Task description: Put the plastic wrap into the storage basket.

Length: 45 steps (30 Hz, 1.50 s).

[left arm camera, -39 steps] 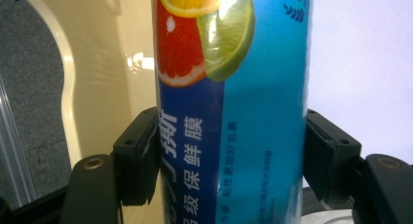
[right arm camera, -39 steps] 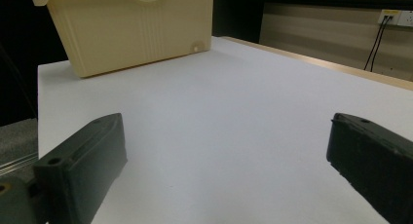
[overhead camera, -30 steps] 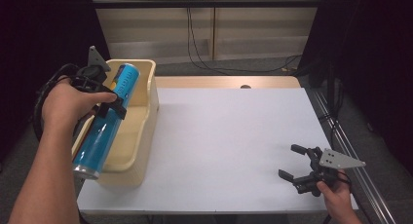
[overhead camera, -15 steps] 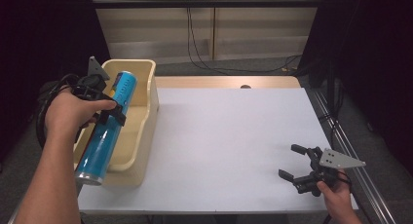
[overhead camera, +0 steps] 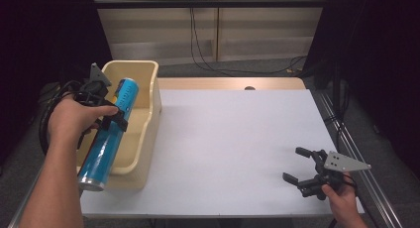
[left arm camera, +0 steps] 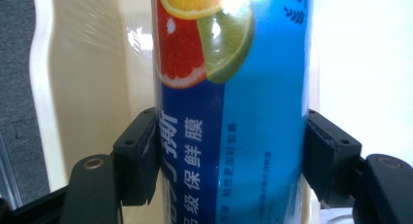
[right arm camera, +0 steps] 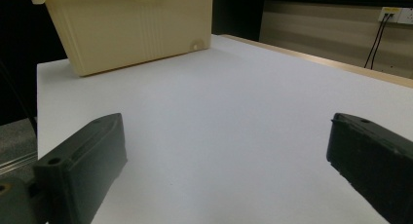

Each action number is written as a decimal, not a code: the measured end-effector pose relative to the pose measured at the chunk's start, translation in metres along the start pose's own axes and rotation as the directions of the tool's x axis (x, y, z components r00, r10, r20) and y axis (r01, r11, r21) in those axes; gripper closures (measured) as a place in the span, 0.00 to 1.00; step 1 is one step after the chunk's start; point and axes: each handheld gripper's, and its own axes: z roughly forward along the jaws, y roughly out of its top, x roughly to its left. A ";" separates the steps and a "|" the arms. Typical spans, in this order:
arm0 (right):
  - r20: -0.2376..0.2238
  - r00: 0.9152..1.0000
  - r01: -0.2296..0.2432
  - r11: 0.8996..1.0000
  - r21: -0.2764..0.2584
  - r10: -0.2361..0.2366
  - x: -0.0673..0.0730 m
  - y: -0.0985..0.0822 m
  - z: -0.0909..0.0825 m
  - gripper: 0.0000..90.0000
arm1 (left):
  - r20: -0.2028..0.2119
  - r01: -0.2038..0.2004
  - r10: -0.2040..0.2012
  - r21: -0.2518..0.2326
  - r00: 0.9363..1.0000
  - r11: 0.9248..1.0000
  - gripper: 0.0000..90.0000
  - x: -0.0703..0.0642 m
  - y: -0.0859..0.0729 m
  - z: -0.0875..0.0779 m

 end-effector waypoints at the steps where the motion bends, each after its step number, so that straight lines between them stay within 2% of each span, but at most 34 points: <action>1: -0.001 1.000 0.000 1.000 0.000 0.000 0.000 0.000 0.000 0.01 | 0.002 0.003 -0.003 0.001 1.000 1.000 0.36 0.000 0.000 0.002; 16: -0.003 1.000 0.000 1.000 0.003 0.000 0.000 0.000 0.000 0.01 | -0.002 0.008 -0.008 0.021 1.000 1.000 0.36 0.000 0.003 0.015; 32: -0.005 1.000 0.000 1.000 0.006 0.000 0.000 0.000 0.000 0.01 | -0.040 0.016 -0.016 0.014 0.999 1.000 0.35 0.004 0.003 0.020; 34: -0.006 1.000 -0.001 1.000 0.007 0.001 0.000 0.000 0.000 0.01 | -0.023 0.029 -0.029 0.002 0.999 1.000 0.35 0.006 0.004 0.018; 35: -0.006 1.000 -0.001 1.000 0.005 0.001 0.000 0.000 0.000 0.01 | -0.008 0.032 -0.032 -0.038 0.999 0.999 0.36 0.006 0.003 0.014; 36: -0.005 1.000 0.000 1.000 0.006 0.000 0.000 0.000 0.000 0.01 | 0.025 0.040 -0.038 -0.064 0.999 0.997 0.39 0.007 0.004 0.007; 37: -0.005 1.000 0.000 1.000 0.006 0.000 0.000 0.000 0.000 0.01 | 0.037 0.042 -0.039 -0.075 0.999 0.996 0.39 0.006 0.003 0.002; 40: -0.006 1.000 0.004 1.000 0.003 -0.004 0.000 0.000 0.001 0.01 | 0.017 0.021 -0.020 -0.099 1.000 0.995 0.37 0.000 0.004 -0.006; 41: -0.006 1.000 0.002 1.000 0.001 -0.002 0.001 0.000 0.001 0.01 | 0.033 0.026 -0.022 -0.114 0.999 0.993 0.36 -0.002 0.004 -0.007; 42: -0.007 1.000 0.002 1.000 0.000 -0.002 0.001 0.001 0.001 0.01 | 0.043 0.013 -0.008 -0.132 0.999 0.991 0.35 -0.004 0.004 -0.008; 45: -0.006 1.000 0.007 1.000 0.002 -0.007 0.001 0.000 0.001 0.01 | 0.054 -0.003 0.011 -0.156 0.998 0.988 0.32 -0.010 0.006 -0.006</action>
